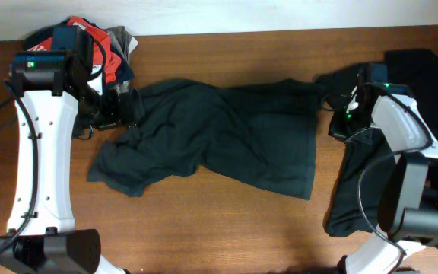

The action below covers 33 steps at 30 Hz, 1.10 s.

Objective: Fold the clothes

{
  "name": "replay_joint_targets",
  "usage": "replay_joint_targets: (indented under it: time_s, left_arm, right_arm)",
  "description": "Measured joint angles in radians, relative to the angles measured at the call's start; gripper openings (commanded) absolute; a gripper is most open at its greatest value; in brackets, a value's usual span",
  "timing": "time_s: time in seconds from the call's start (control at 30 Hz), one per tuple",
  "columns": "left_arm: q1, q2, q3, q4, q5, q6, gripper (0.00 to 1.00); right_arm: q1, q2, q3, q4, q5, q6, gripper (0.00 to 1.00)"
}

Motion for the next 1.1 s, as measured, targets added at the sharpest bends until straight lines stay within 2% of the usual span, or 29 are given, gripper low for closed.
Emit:
replay_joint_targets:
  time_s: [0.43,1.1]
  left_arm:
    - [0.0,0.0,0.0,-0.002,0.0,0.0,0.99]
    - [0.0,0.0,0.0,-0.003,0.0,0.0,0.99]
  right_arm:
    - [0.0,0.092,-0.003,0.073,-0.003,-0.026,0.04]
    - [-0.057,0.137,-0.003,0.104,0.036,-0.07,0.04]
